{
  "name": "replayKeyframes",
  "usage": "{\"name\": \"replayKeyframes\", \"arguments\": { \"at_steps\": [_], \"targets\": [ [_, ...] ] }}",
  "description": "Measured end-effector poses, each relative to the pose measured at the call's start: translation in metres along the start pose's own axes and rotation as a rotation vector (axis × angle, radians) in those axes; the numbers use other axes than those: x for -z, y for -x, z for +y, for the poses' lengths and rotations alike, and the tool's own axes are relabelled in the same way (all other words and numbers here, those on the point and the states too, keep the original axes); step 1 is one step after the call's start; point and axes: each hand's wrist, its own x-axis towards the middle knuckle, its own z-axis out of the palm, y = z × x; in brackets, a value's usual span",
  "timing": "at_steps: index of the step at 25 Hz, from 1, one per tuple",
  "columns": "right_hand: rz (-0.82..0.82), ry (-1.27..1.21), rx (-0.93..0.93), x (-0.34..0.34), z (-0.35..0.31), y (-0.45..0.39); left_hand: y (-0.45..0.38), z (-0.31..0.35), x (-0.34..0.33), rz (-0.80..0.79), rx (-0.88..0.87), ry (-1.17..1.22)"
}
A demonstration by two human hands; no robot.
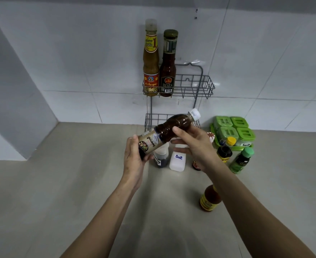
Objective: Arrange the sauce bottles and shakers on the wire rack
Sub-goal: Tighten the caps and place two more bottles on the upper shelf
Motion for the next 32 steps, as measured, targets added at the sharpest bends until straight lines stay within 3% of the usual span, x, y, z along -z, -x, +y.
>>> {"name": "replayKeyframes", "arguments": {
  "at_steps": [3,7,10,13,19,32],
  "targets": [
    [0.103,-0.08,0.1,-0.006,-0.016,-0.016,-0.015,0.009,-0.012,-0.131,-0.067,-0.154],
    [0.136,-0.02,0.332,0.009,-0.059,-0.047,-0.051,0.031,-0.018,-0.34,-0.194,-0.692],
    [0.235,0.167,0.497,0.024,-0.092,-0.078,-0.103,0.042,-0.011,-0.239,-0.447,-1.219],
    [0.315,0.353,0.611,0.036,-0.108,-0.108,-0.143,0.052,-0.009,-0.201,-0.574,-1.52],
    [0.271,0.477,0.63,0.04,-0.109,-0.146,-0.163,0.048,-0.022,-0.261,-0.584,-1.726],
    [0.247,0.558,0.487,0.037,-0.097,-0.195,-0.166,0.044,-0.024,-0.249,-0.53,-1.766]
  ]
}}
